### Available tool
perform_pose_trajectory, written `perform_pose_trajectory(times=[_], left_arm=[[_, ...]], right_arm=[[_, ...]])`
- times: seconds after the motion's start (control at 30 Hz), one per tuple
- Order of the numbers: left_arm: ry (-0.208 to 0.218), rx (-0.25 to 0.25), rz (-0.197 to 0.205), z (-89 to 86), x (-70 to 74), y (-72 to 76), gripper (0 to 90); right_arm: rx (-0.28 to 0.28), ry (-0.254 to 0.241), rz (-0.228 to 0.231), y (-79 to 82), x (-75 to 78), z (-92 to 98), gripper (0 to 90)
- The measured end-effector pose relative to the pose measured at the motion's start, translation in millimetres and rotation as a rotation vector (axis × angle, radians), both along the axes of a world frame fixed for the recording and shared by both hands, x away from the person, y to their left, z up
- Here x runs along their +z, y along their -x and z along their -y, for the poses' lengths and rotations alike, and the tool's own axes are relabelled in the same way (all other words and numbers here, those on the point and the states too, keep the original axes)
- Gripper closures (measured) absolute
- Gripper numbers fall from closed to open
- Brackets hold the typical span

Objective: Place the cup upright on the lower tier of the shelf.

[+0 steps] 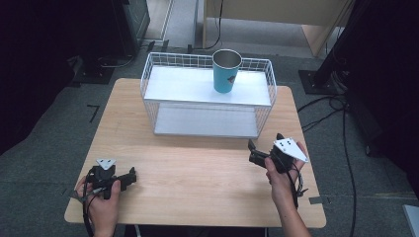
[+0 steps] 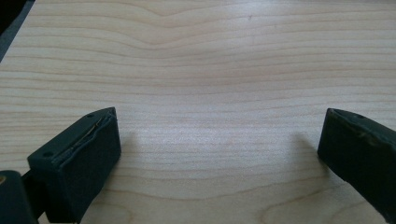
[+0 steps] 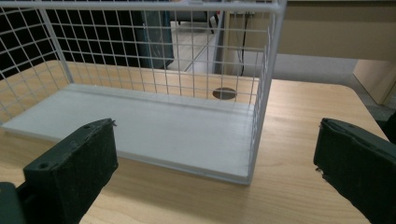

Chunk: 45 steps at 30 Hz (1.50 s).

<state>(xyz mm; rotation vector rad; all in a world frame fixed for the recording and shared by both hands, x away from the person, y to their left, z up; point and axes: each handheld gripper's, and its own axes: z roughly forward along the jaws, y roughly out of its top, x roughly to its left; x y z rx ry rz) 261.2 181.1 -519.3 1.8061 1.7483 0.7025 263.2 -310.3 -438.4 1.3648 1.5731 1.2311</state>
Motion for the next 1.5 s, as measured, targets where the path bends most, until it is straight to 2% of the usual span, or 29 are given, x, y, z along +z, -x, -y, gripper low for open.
perform_pose_trajectory(times=[0.2,1.07,1.5], left_arm=[[0.002,0.001,0.001,0.1,0.0,-0.1,0.0],[0.001,0.0,0.001,0.0,0.0,-0.1,0.0],[0.0,0.0,0.001,0.0,0.0,-0.1,0.0]], right_arm=[[-0.018,0.009,-0.029,7.5,-13.8,9.5,0.0],[-0.112,0.031,-0.116,35.6,-44.5,58.0,0.0],[-0.167,0.035,-0.193,49.8,-67.4,87.6,0.0]])
